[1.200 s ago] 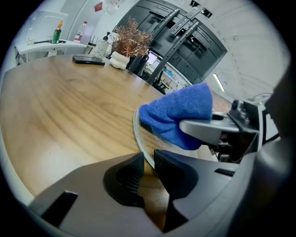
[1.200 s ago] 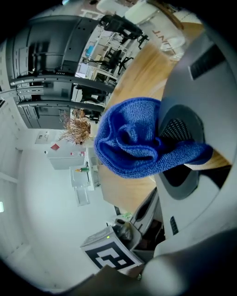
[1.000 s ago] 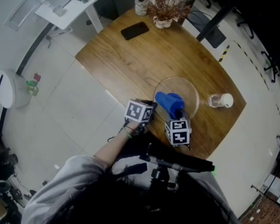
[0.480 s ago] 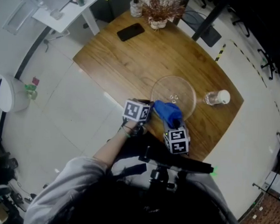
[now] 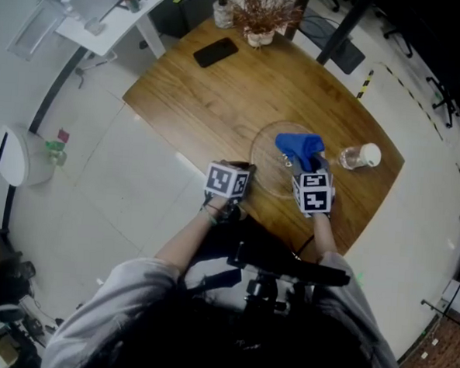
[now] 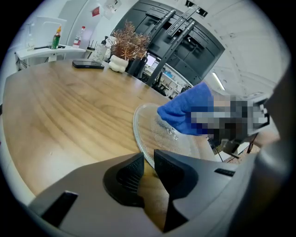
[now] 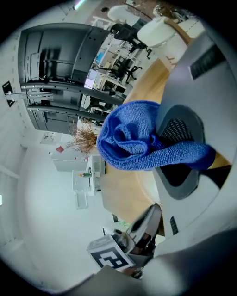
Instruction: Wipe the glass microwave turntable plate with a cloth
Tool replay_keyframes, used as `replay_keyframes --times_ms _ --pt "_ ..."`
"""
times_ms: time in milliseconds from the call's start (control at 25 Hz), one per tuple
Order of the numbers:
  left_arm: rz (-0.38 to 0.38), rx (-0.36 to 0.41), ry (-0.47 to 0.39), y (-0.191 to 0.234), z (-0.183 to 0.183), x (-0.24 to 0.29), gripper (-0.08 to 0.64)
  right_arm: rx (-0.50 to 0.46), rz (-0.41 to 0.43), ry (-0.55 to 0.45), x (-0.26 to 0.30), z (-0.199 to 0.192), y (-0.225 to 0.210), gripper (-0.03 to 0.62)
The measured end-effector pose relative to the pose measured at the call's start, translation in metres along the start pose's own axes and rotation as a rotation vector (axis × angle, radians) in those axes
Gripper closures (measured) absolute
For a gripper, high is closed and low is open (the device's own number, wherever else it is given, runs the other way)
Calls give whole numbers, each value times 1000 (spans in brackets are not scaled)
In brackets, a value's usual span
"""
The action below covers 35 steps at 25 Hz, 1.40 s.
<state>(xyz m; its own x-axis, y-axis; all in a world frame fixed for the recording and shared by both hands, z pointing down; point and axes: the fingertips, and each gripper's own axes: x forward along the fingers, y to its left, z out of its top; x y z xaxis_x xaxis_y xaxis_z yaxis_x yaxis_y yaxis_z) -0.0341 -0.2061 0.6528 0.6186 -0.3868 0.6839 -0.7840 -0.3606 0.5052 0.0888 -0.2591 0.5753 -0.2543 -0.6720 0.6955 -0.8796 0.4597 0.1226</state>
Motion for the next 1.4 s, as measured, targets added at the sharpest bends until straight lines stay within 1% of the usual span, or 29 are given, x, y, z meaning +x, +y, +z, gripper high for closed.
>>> replay_keyframes --times_ms 80,200,320,440,520,680,880,1000,1120,1280,1400 --pt "2 2 -1 0 0 0 495 -6 -30 -6 12 12 -15 503" --pt "11 5 -1 1 1 0 495 -12 -69 16 32 18 -33 503" --pt "13 9 -5 0 1 -1 495 -14 -68 55 41 11 -35 503" --pt "13 8 -2 1 -1 -1 495 -18 -56 52 32 3 -28 503" --pt "15 8 0 1 -1 -1 495 -14 -35 43 21 -7 -16 503" --pt "23 14 -4 2 0 -1 495 35 28 42 -5 -38 17 503" --pt "26 16 -5 2 0 -2 495 77 99 65 -44 -70 54 503" --pt "24 10 -1 2 -1 -1 495 77 147 91 -65 -86 72 503" --pt "22 7 2 3 -2 -1 495 45 197 94 -76 -103 85 503" --pt "23 6 3 3 -2 0 495 48 220 112 -89 -112 92 503" --pt "25 7 0 3 -1 -1 495 57 205 99 -89 -106 86 503"
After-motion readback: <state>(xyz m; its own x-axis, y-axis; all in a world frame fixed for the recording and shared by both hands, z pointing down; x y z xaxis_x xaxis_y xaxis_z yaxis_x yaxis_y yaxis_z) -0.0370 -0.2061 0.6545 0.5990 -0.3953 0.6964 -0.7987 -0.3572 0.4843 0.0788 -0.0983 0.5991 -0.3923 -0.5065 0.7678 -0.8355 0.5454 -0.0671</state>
